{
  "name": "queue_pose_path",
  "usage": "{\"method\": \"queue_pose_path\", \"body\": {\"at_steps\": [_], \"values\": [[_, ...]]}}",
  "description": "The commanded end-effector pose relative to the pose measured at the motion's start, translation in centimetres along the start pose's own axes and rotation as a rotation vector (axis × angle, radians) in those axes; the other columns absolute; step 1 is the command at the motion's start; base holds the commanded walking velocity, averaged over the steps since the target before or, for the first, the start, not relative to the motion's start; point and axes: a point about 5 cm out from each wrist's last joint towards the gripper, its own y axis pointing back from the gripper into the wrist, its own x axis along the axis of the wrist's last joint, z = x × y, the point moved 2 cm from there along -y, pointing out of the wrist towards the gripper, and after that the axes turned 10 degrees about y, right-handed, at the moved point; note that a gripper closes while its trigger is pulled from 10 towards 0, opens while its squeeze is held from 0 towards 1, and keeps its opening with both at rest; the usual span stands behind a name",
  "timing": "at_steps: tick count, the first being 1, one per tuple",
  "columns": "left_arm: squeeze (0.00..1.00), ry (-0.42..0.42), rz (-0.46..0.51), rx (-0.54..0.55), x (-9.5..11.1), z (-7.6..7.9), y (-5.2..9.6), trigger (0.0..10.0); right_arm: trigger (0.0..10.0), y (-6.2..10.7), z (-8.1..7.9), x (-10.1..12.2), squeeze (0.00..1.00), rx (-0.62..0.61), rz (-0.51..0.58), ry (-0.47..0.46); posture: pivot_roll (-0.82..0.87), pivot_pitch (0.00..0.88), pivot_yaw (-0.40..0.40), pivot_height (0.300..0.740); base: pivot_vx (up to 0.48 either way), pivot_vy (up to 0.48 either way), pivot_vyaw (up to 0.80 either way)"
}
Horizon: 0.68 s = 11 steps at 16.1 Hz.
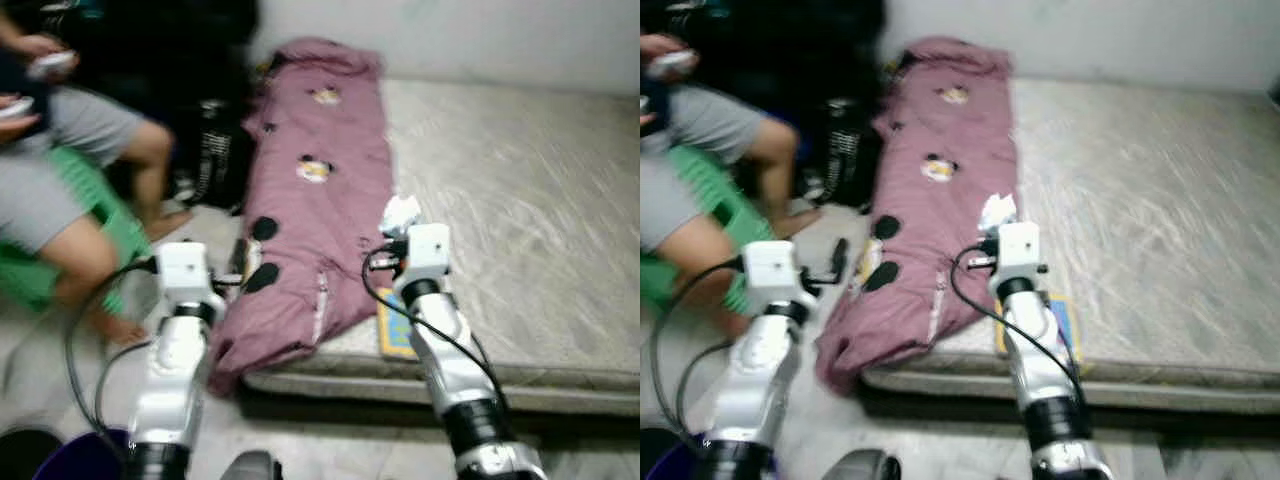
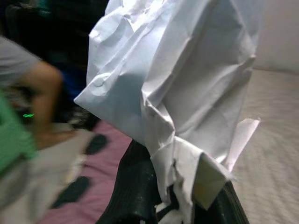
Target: Clean up the room
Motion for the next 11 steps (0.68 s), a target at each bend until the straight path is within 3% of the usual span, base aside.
{"method": "queue_pose_path", "body": {"at_steps": [1,4,11], "values": [[0.00,0.004,0.007,-0.016,0.03,0.55,-0.04,10.0,10.0,-0.07,0.36,0.04,0.00,-0.007,-0.002,0.010,0.08,0.000,-0.011,0.740,0.000,0.000,0.80],[0.00,-0.010,0.018,-0.045,0.15,1.21,-0.25,10.0,10.0,-0.25,0.44,0.11,0.00,-0.008,-0.001,0.011,0.08,0.000,-0.010,0.740,0.000,0.000,0.80],[0.00,-0.005,0.011,-0.014,-0.04,0.77,-0.30,10.0,10.0,-0.42,0.31,0.39,0.00,0.009,0.009,0.013,0.08,0.000,-0.017,0.740,0.000,0.000,0.80]]}}
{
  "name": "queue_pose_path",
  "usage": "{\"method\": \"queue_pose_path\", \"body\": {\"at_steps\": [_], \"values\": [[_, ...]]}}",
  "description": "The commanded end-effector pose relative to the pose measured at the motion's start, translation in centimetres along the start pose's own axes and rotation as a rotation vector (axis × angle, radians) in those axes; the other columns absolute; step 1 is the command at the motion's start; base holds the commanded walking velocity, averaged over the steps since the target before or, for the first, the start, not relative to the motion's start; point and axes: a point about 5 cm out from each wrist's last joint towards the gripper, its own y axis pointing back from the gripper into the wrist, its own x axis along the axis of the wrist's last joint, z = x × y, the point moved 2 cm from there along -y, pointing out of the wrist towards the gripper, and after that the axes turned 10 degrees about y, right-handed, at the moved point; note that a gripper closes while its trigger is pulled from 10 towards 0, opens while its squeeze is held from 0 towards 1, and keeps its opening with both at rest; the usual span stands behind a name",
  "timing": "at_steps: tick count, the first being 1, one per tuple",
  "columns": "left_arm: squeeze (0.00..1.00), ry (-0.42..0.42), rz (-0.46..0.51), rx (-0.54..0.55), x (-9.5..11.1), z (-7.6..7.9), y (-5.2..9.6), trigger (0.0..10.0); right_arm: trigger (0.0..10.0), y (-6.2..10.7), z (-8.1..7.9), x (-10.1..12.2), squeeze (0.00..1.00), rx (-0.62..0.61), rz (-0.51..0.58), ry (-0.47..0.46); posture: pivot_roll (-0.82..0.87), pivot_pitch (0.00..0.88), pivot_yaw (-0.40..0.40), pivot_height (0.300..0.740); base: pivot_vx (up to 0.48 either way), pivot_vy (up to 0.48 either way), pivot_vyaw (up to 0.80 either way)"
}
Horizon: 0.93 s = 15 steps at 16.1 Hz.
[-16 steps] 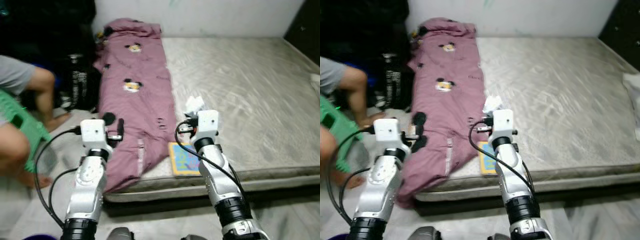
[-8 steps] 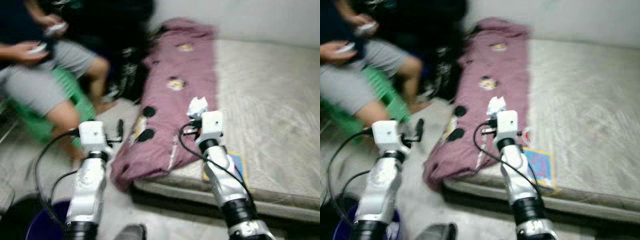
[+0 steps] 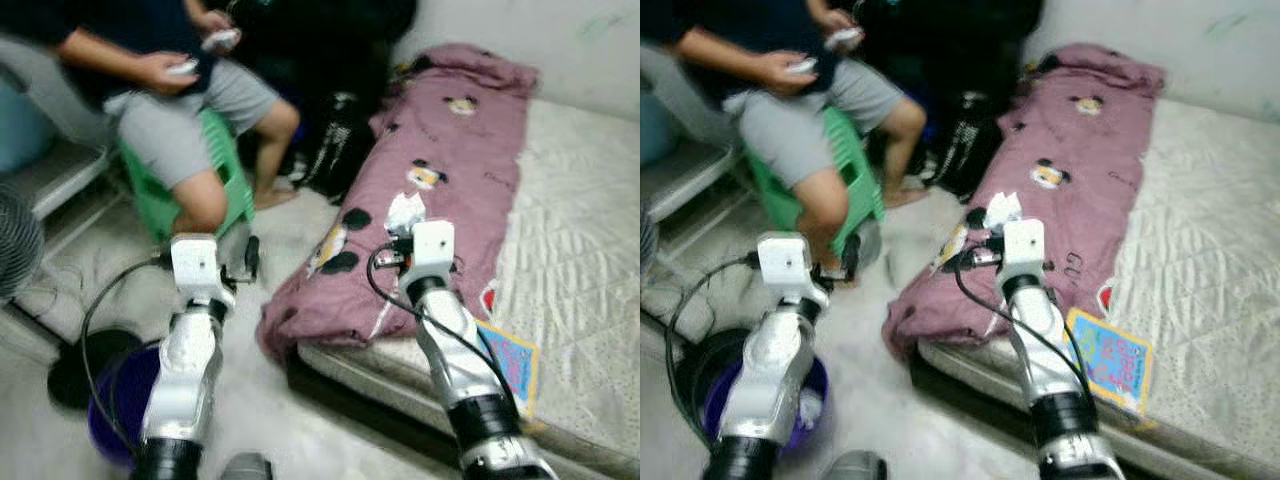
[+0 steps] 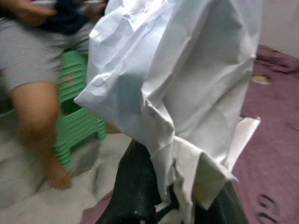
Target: Clean up the room
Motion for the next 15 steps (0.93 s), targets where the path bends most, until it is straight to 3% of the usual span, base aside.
{"method": "queue_pose_path", "body": {"at_steps": [1,8,15], "values": [[0.00,-0.006,-0.009,0.023,-0.1,-0.5,0.0,10.0,10.0,-0.2,-0.3,0.5,0.00,0.012,0.015,-0.004,0.08,0.000,-0.017,0.740,0.000,0.000,0.80],[0.00,0.024,-0.061,0.032,-0.8,-1.3,0.2,10.0,10.0,-0.3,-0.5,0.5,0.00,0.024,0.017,-0.004,0.08,0.000,-0.013,0.740,0.000,0.000,0.80],[0.00,0.016,-0.085,-0.002,-1.2,-0.7,0.3,10.0,10.0,-0.4,-0.8,0.5,0.00,0.038,0.020,-0.006,0.09,0.000,-0.019,0.740,0.000,0.000,0.80]]}}
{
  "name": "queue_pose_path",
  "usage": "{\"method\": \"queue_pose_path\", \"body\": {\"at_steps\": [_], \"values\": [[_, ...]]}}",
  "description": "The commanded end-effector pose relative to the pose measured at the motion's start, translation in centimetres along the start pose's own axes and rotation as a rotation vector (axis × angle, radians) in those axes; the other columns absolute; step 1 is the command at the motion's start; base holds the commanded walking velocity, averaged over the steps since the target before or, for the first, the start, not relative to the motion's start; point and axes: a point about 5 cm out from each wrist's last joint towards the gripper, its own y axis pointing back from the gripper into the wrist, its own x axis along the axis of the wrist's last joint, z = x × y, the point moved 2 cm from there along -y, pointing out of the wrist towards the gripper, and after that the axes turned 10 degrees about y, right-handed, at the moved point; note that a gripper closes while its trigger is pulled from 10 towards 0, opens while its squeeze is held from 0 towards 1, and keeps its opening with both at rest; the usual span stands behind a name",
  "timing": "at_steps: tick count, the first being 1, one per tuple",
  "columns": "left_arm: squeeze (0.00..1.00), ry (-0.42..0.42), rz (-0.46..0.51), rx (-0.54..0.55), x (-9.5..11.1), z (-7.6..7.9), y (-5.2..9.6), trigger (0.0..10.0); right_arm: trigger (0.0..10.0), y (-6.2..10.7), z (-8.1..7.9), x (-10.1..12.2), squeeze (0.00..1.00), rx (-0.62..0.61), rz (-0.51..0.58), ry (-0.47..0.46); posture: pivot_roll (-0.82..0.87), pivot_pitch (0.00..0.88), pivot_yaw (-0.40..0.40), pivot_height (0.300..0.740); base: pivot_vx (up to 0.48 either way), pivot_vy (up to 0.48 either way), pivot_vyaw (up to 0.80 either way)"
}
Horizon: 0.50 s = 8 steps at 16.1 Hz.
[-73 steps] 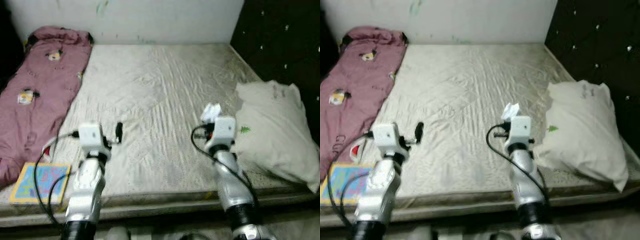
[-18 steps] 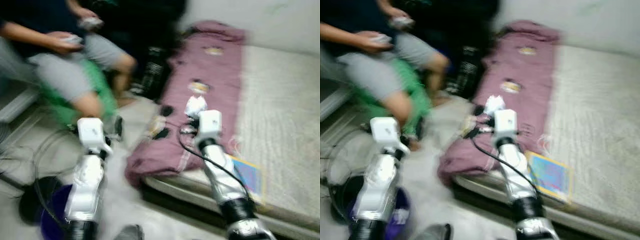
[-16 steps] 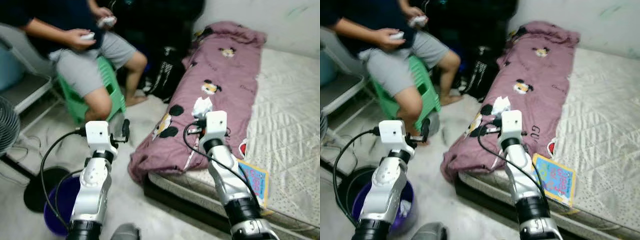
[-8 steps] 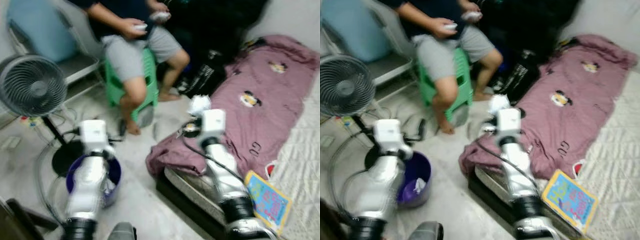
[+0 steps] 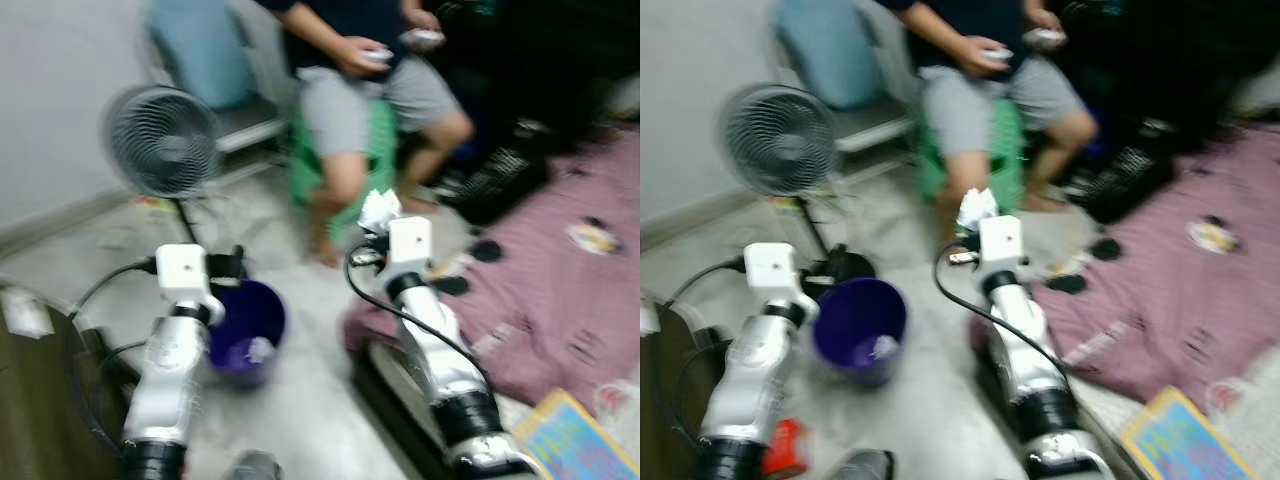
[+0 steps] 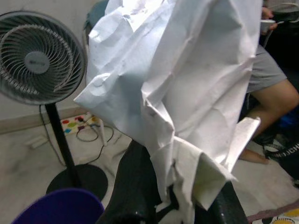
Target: Clean up the room
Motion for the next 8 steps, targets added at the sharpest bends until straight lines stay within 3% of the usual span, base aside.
{"method": "queue_pose_path", "body": {"at_steps": [1,8], "values": [[0.00,-0.007,-0.011,-0.002,-0.09,-0.13,0.07,10.0,10.0,-0.08,0.12,0.16,0.00,-0.004,0.006,-0.006,0.09,0.000,-0.020,0.740,0.000,0.000,0.80],[0.00,-0.009,0.010,0.030,0.05,-0.42,0.24,10.0,10.0,-0.33,-0.14,0.19,0.00,0.010,0.011,-0.009,0.11,0.000,-0.026,0.740,0.000,0.000,0.80]]}}
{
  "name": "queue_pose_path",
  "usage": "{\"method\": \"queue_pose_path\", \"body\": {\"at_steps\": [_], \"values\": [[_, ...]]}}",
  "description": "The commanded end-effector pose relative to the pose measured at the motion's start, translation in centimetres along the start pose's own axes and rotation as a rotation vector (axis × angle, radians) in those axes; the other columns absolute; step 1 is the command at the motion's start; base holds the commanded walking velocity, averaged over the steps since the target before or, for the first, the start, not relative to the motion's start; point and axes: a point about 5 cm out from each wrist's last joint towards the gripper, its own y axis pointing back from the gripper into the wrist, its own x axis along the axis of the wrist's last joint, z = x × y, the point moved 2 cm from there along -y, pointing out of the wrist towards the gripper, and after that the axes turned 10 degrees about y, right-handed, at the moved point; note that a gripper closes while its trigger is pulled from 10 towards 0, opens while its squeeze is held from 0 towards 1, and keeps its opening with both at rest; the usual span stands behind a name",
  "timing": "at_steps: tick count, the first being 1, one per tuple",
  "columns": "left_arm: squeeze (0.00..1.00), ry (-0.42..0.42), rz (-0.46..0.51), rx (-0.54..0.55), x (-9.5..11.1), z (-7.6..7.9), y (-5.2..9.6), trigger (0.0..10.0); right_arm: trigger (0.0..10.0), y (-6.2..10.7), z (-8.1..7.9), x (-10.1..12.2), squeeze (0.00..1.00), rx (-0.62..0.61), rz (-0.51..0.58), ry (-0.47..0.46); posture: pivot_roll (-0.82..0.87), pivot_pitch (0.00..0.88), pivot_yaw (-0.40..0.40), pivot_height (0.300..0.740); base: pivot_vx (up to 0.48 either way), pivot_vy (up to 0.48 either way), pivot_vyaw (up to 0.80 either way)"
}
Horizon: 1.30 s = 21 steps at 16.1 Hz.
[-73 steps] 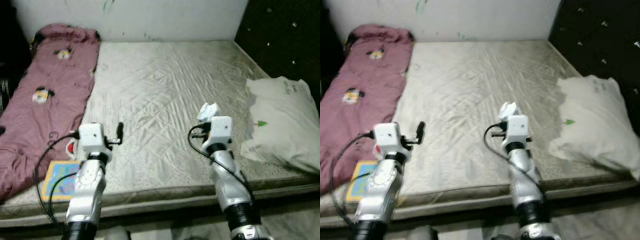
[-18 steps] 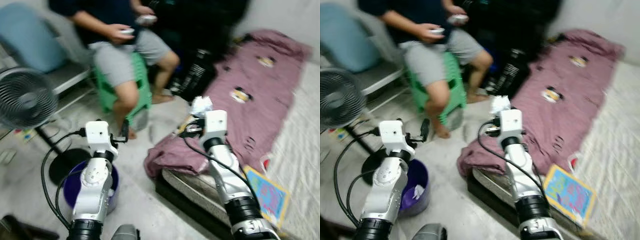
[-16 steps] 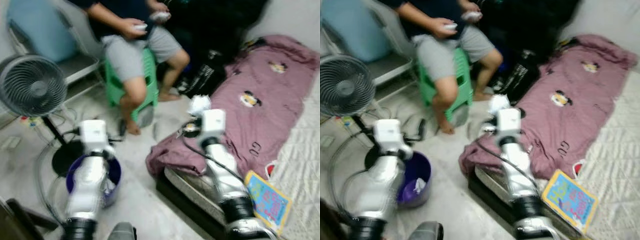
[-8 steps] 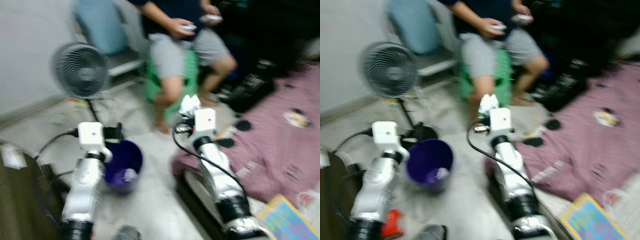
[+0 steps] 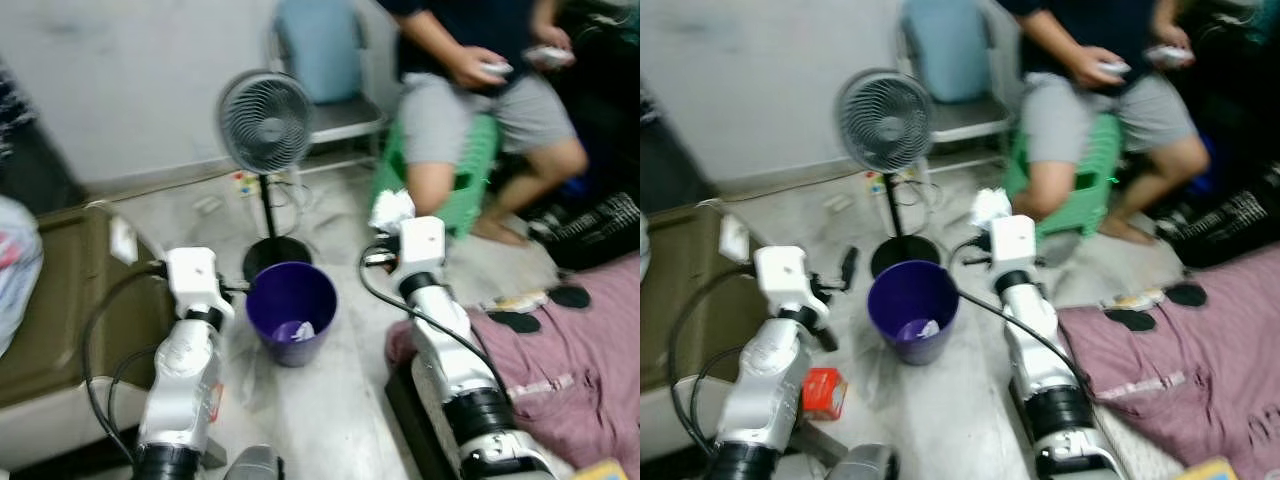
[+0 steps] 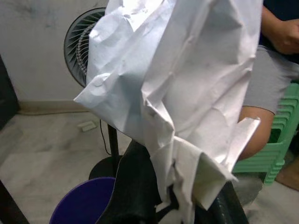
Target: Clean up the room
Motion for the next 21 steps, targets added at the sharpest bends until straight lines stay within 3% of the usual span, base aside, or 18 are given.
{"method": "queue_pose_path", "body": {"at_steps": [1,6,11,17,21], "values": [[0.00,-0.028,0.027,0.035,0.6,-0.8,0.2,10.0,10.0,-0.3,-0.9,0.4,0.00,0.017,0.015,-0.027,0.13,0.000,-0.026,0.740,0.000,0.000,0.00],[0.00,-0.023,0.055,0.098,0.9,-2.2,1.2,10.0,10.0,-1.0,-2.7,0.6,0.00,0.074,0.013,-0.043,0.18,0.000,-0.073,0.740,0.000,0.000,0.00],[0.00,0.011,0.065,0.135,0.8,-2.3,1.8,10.0,10.0,-1.5,-2.7,0.7,0.00,0.103,0.014,-0.029,0.19,0.000,-0.115,0.740,0.000,0.000,0.00],[0.00,0.011,0.046,0.076,0.8,-1.4,1.0,10.0,10.0,-1.0,-2.2,0.3,0.00,0.078,0.013,-0.011,0.14,0.000,-0.072,0.740,0.000,0.000,0.00],[0.00,0.013,0.045,0.046,0.9,-1.1,0.5,10.0,10.0,-1.0,-2.1,0.5,0.00,0.067,0.021,-0.005,0.13,0.000,-0.060,0.740,0.000,0.000,0.73]]}}
